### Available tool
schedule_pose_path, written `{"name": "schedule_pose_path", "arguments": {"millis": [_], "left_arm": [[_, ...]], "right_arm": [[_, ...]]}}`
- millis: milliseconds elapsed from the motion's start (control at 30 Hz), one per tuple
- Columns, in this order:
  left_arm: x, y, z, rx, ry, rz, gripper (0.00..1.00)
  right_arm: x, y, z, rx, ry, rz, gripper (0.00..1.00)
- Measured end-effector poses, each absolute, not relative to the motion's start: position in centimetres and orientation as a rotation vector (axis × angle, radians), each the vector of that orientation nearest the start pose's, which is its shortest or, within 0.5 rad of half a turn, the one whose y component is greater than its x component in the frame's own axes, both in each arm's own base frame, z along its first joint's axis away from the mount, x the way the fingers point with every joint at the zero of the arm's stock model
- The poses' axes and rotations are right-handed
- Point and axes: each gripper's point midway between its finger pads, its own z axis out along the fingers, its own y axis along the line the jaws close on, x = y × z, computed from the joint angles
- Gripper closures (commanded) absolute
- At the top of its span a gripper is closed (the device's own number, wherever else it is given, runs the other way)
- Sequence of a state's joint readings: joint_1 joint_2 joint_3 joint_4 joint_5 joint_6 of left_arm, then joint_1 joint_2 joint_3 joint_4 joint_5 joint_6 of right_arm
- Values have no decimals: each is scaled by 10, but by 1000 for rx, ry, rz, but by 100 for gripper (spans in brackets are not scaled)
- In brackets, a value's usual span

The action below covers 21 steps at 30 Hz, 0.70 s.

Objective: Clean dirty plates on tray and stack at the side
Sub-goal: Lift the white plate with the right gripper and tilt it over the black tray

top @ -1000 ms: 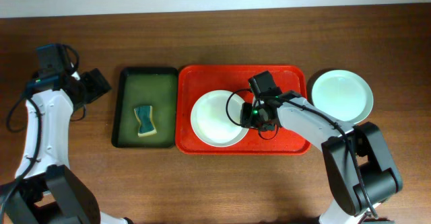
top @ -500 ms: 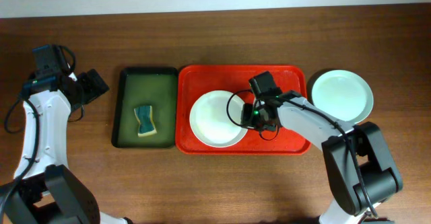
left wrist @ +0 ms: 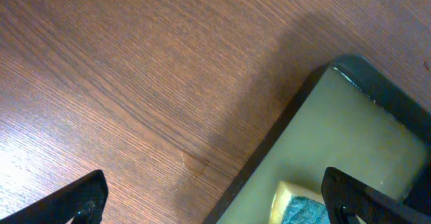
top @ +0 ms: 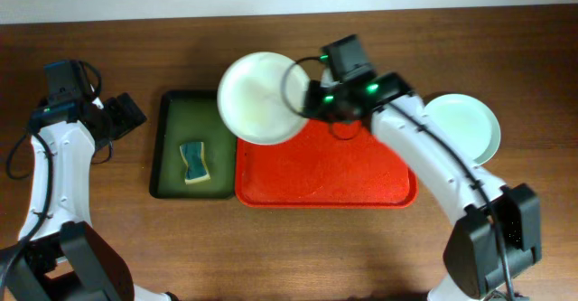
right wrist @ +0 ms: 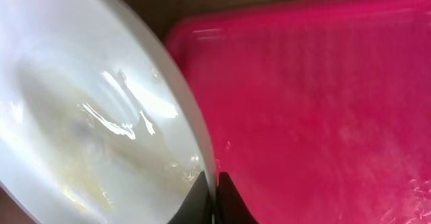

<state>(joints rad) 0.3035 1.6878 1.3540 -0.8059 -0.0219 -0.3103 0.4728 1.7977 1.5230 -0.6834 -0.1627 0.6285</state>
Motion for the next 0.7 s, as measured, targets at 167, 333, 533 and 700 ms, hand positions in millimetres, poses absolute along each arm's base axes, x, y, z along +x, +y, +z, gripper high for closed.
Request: {"name": "schedule_pose_path", "arguments": {"millis": [167,333,533,700], "left_arm": [[385,125,129,-825,2581,28,1],[385,125,129,-825,2581,28,1],[385,125,129,-825,2582,28,0],[385,125,129,-825,2581,27,1]], "right_arm": [[399,311,170,1,2437,452,96],[402,334,122,-92,2376,197,96],[440,348,172,-237,2080,119,96],[443,366,243,-359,1786,-26,96]]}}
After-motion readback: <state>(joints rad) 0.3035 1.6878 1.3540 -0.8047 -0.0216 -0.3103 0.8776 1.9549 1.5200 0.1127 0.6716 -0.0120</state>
